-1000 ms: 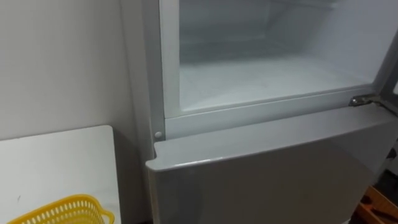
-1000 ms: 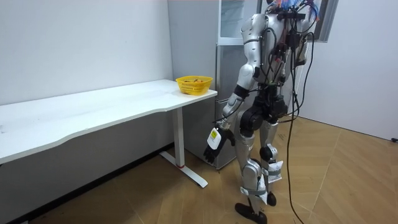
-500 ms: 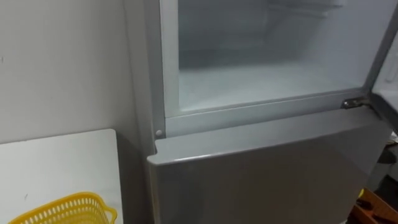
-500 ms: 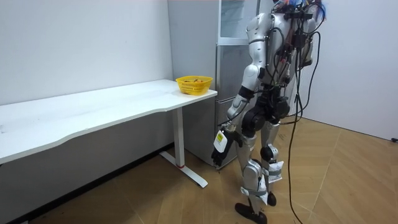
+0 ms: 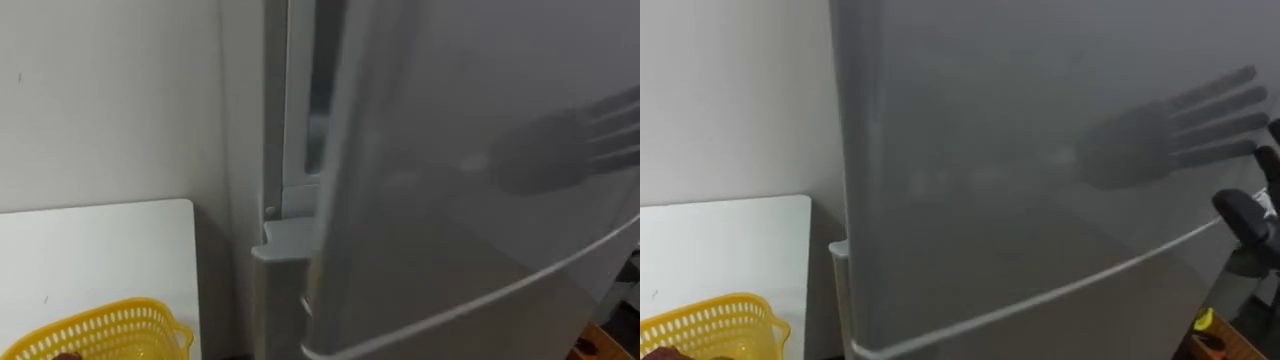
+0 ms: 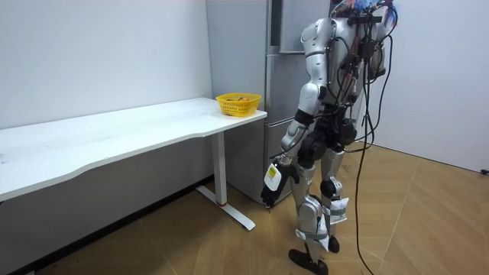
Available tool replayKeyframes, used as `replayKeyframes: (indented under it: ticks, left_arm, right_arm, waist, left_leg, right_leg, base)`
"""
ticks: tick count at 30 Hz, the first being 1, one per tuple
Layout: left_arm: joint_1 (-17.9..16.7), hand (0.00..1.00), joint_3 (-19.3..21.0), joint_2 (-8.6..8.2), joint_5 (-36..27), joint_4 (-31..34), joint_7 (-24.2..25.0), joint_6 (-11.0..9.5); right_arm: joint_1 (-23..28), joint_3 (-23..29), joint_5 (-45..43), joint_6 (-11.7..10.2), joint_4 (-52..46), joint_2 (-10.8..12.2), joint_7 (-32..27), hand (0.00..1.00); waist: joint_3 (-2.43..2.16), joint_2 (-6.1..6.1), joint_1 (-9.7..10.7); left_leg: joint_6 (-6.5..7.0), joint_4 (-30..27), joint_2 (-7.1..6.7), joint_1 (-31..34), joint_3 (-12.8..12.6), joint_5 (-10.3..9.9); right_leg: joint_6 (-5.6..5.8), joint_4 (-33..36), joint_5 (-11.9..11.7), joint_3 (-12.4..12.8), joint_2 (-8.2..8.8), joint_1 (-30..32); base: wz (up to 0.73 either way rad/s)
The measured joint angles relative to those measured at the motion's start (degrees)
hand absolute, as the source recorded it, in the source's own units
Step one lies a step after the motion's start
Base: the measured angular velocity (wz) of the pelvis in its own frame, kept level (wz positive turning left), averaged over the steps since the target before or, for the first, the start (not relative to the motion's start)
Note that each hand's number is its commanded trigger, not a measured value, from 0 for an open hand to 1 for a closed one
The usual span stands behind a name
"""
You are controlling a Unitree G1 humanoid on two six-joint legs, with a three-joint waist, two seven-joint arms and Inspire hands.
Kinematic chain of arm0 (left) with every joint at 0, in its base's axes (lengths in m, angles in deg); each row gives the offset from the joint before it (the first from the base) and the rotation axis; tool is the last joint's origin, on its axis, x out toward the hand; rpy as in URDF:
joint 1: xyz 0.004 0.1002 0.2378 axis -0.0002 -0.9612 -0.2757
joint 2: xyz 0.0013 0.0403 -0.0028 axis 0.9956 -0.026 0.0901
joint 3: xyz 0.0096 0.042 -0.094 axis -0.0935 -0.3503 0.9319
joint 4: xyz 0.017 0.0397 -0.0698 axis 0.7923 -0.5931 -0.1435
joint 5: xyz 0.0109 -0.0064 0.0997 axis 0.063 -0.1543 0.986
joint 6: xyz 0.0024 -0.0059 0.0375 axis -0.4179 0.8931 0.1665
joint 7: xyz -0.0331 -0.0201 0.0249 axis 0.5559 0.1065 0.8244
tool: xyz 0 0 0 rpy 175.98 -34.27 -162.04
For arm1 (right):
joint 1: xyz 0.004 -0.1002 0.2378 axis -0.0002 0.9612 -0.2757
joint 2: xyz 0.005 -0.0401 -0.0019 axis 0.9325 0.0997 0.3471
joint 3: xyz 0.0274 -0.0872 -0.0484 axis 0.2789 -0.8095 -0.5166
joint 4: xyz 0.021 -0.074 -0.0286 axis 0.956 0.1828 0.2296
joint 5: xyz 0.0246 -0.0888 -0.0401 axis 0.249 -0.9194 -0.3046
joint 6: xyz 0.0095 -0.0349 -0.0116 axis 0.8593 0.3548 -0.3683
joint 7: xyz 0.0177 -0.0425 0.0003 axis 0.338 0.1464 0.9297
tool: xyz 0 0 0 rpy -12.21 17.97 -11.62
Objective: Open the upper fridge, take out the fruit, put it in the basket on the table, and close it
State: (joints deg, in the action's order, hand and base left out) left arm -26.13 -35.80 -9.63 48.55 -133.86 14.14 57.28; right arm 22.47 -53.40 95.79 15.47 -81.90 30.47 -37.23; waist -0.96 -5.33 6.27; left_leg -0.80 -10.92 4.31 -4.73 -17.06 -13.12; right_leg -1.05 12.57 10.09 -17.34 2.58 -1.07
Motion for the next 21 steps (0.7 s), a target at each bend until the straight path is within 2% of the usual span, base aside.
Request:
replayKeyframes:
  ticks: [3, 6, 15, 17, 21]
  left_arm:
    - [-0.06, 0.0, -0.04, 0.0, 0.0, 0.01, -0.08, 0.34]
    - [-0.38, 0.0, -1.04, 0.07, 0.0, -0.02, -0.11, 1.24]
    - [-0.04, 0.0, -1.17, 0.07, -1.91, 0.07, -0.96, 1.3]
    - [-0.03, 0.0, -1.12, 0.09, -1.78, 0.07, -1.24, 1.25]
    - [0.01, 0.0, -1.0, 0.03, -1.7, 0.07, -2.4, 1.24]
  right_arm:
    - [0.02, 0.07, 0.0, 0.87, -0.19, 0.05, 0.86, 0.0]
    - [0.1, 0.06, 0.0, 1.66, -0.3, -0.1, 1.48, 0.0]
    - [0.12, 0.16, 0.08, 2.25, -1.0, -0.1, 1.92, 0.0]
    - [0.14, 0.19, 0.05, 2.25, -1.5, -0.1, 0.89, 0.0]
    - [0.49, 1.69, 0.03, 2.26, -2.19, -0.1, -4.92, 0.0]
  waist:
    - [0.1, -0.18, -0.72]
    - [0.17, -0.14, -0.58]
    - [0.31, 0.16, -0.29]
    - [0.4, 0.34, -0.26]
    - [0.37, 0.23, -0.17]
  left_leg:
    - [0.0, 0.01, -0.04, 0.14, 0.22, 0.0]
    - [0.0, 0.01, -0.05, 0.16, 0.26, 0.0]
    - [0.0, 0.07, -0.01, -0.28, 0.37, 0.0]
    - [0.0, 0.22, -0.01, -0.33, 0.36, 0.0]
    - [-0.01, 0.2, -0.03, 0.06, 0.55, -0.02]
  right_leg:
    - [0.02, -0.08, -0.01, -0.25, 0.07, -0.04]
    - [0.02, -0.09, -0.01, -0.29, 0.08, -0.06]
    - [0.08, -0.92, -0.32, -0.31, -0.14, -0.83]
    - [0.08, -1.05, -0.32, -0.33, -0.16, -0.88]
    - [0.13, -1.33, -0.34, -0.71, -0.12, -0.85]
  base:
    - [0.05]
    - [0.0]
    - [0.0]
    - [0.0]
    - [0.04]
